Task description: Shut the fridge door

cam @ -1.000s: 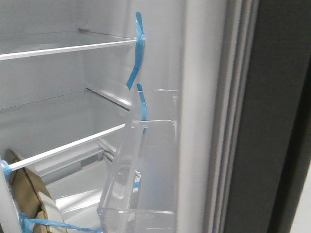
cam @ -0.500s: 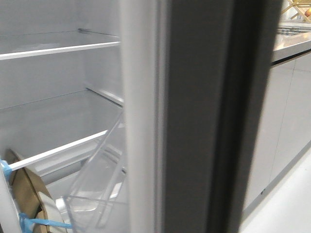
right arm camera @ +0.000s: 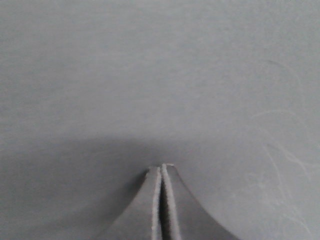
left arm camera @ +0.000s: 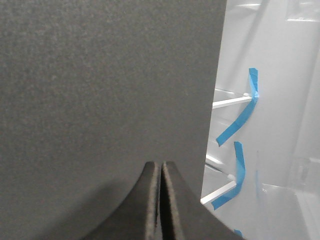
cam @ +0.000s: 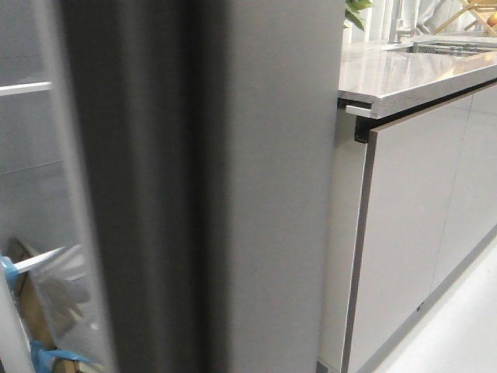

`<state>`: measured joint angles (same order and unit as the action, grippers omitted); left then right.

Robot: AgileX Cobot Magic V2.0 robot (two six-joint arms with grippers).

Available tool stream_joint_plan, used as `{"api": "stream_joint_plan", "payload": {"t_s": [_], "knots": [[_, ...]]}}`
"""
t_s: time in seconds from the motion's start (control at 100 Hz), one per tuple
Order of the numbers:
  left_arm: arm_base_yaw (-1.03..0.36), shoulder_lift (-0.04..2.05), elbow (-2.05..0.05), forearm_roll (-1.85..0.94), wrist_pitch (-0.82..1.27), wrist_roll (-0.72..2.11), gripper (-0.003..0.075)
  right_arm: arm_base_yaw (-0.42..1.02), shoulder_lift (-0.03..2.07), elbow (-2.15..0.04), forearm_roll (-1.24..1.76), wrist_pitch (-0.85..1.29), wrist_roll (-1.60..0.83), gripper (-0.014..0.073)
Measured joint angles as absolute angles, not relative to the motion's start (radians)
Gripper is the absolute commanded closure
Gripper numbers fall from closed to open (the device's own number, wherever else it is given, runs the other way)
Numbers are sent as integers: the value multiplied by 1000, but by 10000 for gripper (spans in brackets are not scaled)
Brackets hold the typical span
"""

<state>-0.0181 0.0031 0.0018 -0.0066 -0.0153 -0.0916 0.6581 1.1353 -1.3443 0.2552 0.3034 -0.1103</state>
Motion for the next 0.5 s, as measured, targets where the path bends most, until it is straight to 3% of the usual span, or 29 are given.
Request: {"api": "stream_joint_plan", "payload": {"t_s": [0.5], "knots": [[-18,3,2,-7,-15,-92,741,677,1461,-1535,257,153,-110,670]]}}
